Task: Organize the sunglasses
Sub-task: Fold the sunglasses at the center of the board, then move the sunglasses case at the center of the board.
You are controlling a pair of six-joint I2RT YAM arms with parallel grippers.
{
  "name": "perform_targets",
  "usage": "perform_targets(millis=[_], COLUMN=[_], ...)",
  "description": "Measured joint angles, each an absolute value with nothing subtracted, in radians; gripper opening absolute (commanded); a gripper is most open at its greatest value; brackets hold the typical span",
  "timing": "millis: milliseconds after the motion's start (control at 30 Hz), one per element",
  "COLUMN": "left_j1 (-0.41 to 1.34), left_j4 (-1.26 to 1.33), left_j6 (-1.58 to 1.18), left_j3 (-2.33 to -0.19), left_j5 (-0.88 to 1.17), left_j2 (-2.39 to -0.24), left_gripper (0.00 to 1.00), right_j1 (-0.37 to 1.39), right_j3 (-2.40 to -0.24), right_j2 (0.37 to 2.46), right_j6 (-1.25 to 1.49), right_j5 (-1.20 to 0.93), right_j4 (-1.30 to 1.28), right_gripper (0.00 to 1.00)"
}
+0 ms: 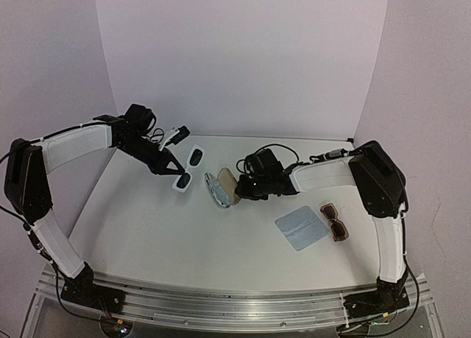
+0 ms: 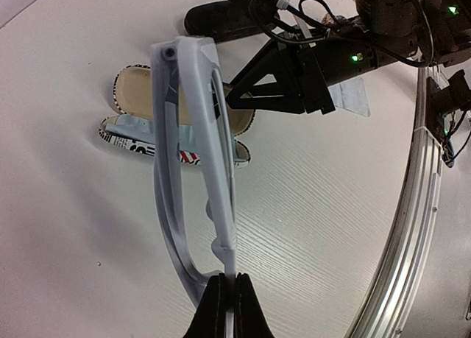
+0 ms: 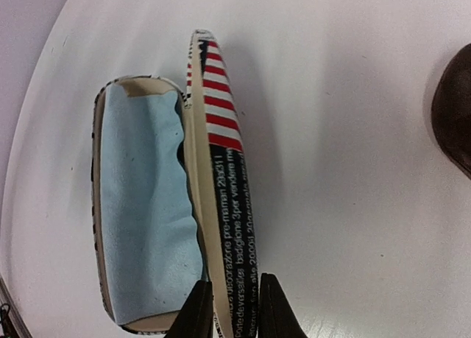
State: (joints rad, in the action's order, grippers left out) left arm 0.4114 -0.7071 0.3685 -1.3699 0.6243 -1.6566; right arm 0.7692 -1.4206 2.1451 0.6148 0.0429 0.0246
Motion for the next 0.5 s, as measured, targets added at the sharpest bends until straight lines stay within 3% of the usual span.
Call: perform_targets(millis=[500], left_j1=[0.411], left_j4=[-0.844], left_j6=[0.555], left_j3=[-1.386], left_j5=[0.684], left_j2=[-1.682], left_gripper=[0.00], right_j1=[0.768], right_j3=[-1.405], right_j2=[2.145], right_j6=[0.283], right_j5=[-0.068], right_j4=[0.006], right_gripper=[0.07])
